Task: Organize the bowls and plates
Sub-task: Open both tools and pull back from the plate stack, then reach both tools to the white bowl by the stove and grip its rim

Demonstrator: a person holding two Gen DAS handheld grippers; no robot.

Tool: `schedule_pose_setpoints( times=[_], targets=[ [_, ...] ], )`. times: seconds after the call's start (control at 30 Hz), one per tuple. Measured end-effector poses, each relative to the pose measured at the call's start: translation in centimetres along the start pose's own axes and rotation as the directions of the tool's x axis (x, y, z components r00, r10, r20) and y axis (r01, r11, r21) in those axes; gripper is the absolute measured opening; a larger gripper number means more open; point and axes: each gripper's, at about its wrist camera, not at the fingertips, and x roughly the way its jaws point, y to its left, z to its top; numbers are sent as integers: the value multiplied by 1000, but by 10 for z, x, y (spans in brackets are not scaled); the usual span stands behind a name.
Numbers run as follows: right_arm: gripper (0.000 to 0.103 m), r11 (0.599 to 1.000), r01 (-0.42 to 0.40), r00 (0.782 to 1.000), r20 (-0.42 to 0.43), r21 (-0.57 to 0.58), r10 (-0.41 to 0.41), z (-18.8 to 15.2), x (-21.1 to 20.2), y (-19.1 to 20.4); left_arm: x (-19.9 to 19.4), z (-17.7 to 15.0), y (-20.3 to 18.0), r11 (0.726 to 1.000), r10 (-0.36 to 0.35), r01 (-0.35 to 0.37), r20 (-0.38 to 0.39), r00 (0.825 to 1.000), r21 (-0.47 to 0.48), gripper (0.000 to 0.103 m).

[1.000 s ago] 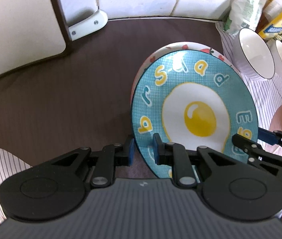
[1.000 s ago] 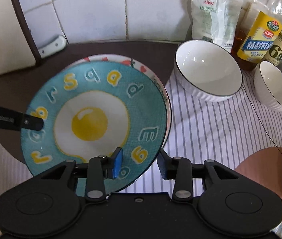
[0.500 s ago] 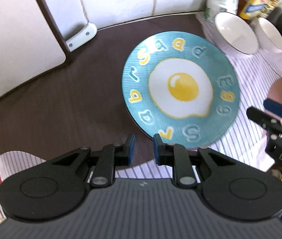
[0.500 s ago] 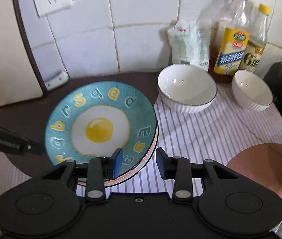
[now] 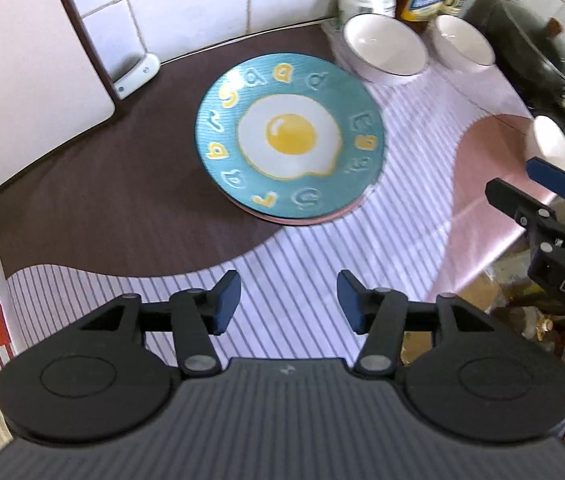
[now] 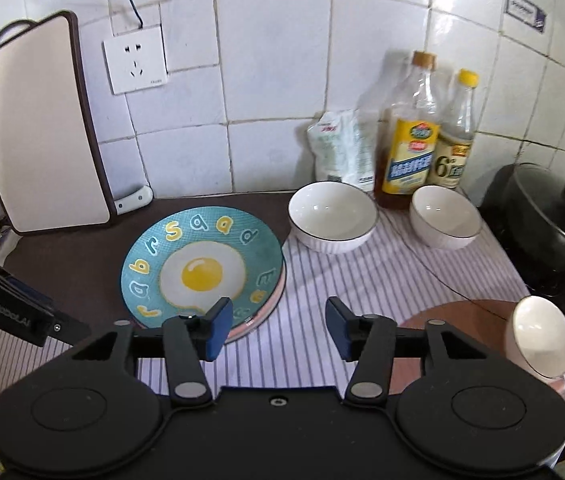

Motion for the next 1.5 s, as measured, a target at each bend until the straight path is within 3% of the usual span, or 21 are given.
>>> schedule_pose_setpoints(
  times=[0.23,0.3,0.37,0.6,0.73,0.93,1.1,1.4,1.5],
  targets=[
    [62,998,-56,997,50,-7,56,-19,-40,-14,-39,-16,-28,998,-54,53,64,996,23,64],
    [70,999,-46,997,69,-14,47,-23,-49,-17,-48,-18,-38,998,-63,60,80,995,31,66],
    [71,1000,-18,997,81,-19,19,-27,-56,-19,-54,-17,-51,997,-67,62,97,993,53,67],
    [75,1000,2,995,101,-23,1,-38,-74,-60,-62,-11,-103,994,-75,59,189,979,90,96],
    [89,1000,-16,994,109,-5,16,-46,-73,-103,-40,1,-144,995,-26,7,196,980,96,96],
    [94,998,-17,991,132,54,10,-58,-61,-180,-1,18,-199,999,-16,9,171,985,47,96],
    [94,984,-22,996,85,175,7,-67,-41,-245,26,29,-244,1000,-24,24,134,991,3,96],
    [96,999,-17,997,80,44,14,-99,-1,-306,62,53,-299,999,-47,48,186,981,-3,96],
    [96,999,-49,996,74,11,48,-112,12,-317,77,63,-314,999,-37,36,198,979,7,96]
  ],
)
